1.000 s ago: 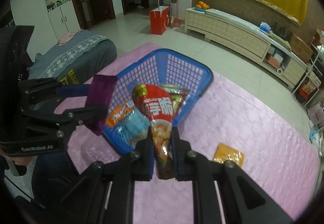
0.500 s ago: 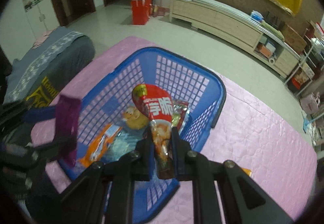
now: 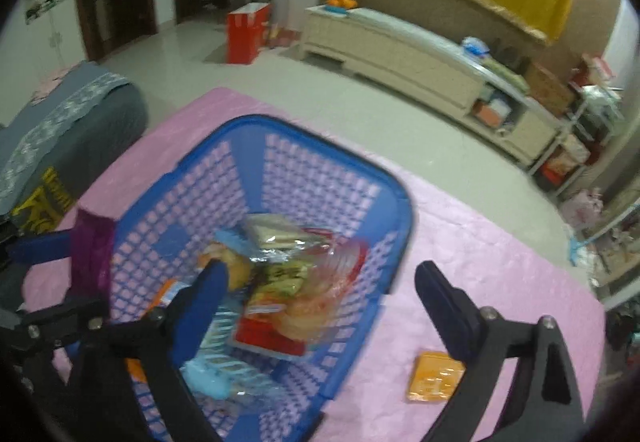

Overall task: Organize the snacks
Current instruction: 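Lower the purple packet into the basket and open the left tool, then move the right tool to the yellow-orange packet and grasp it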

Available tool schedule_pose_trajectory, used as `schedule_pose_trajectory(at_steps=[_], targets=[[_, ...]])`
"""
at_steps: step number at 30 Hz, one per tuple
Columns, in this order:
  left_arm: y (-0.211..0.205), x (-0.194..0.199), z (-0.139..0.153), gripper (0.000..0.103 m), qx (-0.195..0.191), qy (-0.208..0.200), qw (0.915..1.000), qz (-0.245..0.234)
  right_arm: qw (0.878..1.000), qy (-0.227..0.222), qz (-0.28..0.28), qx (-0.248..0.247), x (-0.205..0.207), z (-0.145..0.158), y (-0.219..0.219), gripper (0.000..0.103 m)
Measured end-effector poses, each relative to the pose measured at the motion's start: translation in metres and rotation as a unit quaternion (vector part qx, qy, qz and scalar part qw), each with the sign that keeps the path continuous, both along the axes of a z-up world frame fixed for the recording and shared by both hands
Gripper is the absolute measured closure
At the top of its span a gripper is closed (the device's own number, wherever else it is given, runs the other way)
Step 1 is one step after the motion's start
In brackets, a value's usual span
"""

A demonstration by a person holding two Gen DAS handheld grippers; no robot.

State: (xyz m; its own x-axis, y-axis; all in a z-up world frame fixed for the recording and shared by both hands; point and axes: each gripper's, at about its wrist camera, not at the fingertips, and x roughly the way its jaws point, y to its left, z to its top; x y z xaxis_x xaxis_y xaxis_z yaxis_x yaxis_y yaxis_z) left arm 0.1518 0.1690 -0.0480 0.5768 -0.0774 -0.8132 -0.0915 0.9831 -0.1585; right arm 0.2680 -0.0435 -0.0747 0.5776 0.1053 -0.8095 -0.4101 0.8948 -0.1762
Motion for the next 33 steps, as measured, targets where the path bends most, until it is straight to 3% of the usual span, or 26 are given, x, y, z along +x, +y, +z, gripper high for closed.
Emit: schedule_pose_trajectory(at_steps=[6,26,28,30,33], targets=[[-0.002,0.002,0.005,0.054,-0.001,-0.001,1.0000,-0.004,0.998,0.034,-0.016,0.043,-0.008,0.012,-0.021,0.006],[-0.032,0.014,-0.008,0.053,0.040,0.008,0.9976,-0.056,0.996,0.053,-0.040,0.056,-0.046,0.005,-0.045,0.006],[-0.033,0.015,-0.010,0.046,0.048,0.007,0.9972,-0.057,0.996,0.053,-0.041,0.059,-0.049,0.004,-0.048,0.006],[-0.034,0.015,-0.012,0.023,0.053,0.009,0.9969,-0.058,0.996,0.049,-0.038,0.062,-0.050,0.005,-0.049,0.006],[-0.033,0.013,-0.010,0.022,0.044,0.005,0.9974,-0.057,0.996,0.041,-0.033,0.065,-0.055,0.008,-0.051,0.006]])
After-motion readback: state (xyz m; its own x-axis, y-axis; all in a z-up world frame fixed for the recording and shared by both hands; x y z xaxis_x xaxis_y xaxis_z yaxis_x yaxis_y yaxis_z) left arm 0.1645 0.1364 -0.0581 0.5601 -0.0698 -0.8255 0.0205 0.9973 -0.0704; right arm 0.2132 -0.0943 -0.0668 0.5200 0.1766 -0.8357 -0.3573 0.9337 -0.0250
